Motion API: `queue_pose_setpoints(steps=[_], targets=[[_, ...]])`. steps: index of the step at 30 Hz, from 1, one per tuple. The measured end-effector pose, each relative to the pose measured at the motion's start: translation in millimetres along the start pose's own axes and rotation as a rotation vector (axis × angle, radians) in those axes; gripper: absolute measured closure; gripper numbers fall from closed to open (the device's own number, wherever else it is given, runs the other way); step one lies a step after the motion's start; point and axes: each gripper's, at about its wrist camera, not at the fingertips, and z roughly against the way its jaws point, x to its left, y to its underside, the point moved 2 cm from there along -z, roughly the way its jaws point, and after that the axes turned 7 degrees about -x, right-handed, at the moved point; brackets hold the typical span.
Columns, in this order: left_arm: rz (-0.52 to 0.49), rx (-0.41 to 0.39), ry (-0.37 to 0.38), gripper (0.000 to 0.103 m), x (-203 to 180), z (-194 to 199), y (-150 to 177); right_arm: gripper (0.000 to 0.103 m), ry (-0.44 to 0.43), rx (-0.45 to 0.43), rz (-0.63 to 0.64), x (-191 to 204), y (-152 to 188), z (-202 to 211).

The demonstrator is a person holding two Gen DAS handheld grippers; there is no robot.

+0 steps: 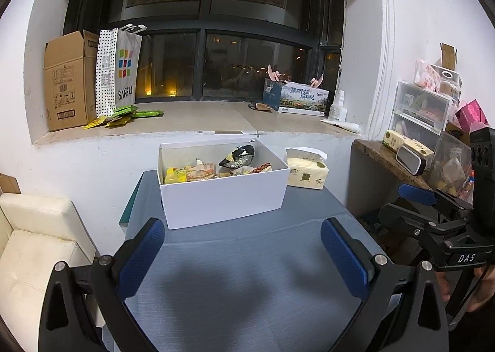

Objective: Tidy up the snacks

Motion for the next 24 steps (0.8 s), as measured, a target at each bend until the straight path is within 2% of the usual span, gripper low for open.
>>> queue_pose_setpoints(steps=[24], targets=[[-0.001,0.019,0.008,0.0,0.9,-3.0,1.6,0.0,0.008,0.013,0.01,2.3,2.9,-2.0]])
